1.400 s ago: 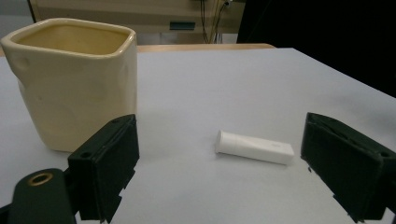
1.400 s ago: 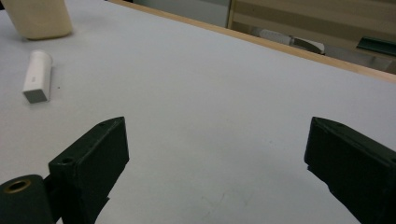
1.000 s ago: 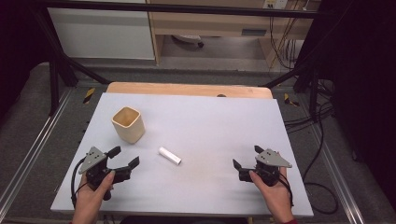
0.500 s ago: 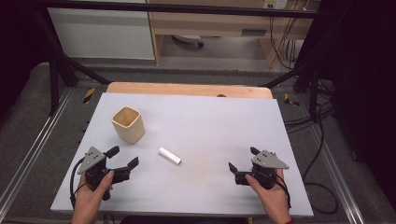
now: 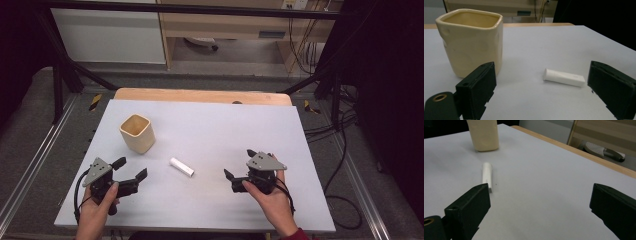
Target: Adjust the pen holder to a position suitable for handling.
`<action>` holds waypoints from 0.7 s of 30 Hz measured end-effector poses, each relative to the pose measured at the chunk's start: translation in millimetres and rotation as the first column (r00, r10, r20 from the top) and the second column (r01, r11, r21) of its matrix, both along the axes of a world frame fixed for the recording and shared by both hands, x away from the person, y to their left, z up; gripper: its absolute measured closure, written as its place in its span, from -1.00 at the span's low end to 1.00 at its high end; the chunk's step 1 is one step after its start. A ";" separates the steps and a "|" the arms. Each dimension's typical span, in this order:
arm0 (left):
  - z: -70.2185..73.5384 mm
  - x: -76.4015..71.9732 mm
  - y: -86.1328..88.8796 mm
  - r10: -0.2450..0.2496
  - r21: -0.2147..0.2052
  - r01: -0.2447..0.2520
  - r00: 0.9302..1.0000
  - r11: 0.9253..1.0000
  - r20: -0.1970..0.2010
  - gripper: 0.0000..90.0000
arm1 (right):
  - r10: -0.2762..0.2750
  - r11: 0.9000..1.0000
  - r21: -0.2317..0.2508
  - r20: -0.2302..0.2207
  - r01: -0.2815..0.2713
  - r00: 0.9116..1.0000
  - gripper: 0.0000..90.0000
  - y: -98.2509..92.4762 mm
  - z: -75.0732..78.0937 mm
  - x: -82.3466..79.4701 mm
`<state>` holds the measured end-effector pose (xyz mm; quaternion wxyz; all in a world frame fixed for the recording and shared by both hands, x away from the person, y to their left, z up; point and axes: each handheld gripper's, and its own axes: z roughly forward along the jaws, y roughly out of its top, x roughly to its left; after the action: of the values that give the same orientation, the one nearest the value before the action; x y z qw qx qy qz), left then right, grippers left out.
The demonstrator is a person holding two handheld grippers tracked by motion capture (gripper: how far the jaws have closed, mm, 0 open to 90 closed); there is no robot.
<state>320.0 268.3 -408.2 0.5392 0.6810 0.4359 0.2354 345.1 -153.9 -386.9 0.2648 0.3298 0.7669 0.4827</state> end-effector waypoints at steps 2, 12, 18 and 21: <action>0.2 -0.5 0.3 -0.001 0.000 0.001 1.000 1.000 0.005 -0.82 | 0.015 1.000 -0.003 -0.001 -0.015 1.000 -0.92 9.4 4.4 5.5; -0.2 0.2 -1.1 -0.005 0.003 0.005 1.000 1.000 0.002 -0.82 | 0.104 0.994 -0.034 -0.067 -0.107 0.992 -0.90 65.4 -1.7 32.3; -0.8 1.4 -2.1 -0.011 0.003 0.011 1.000 1.000 -0.002 -0.82 | 0.148 0.986 -0.052 -0.133 -0.156 0.980 -0.86 85.6 -22.8 30.6; -0.4 0.5 -2.5 -0.015 0.004 0.015 1.000 1.000 0.000 -0.82 | 0.171 0.982 -0.053 -0.156 -0.181 0.973 -0.88 92.1 -28.4 29.2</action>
<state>320.5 265.8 -408.6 0.5396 0.6855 0.4303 0.2320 374.3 -61.8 -415.3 0.1730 0.2870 0.8266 0.4521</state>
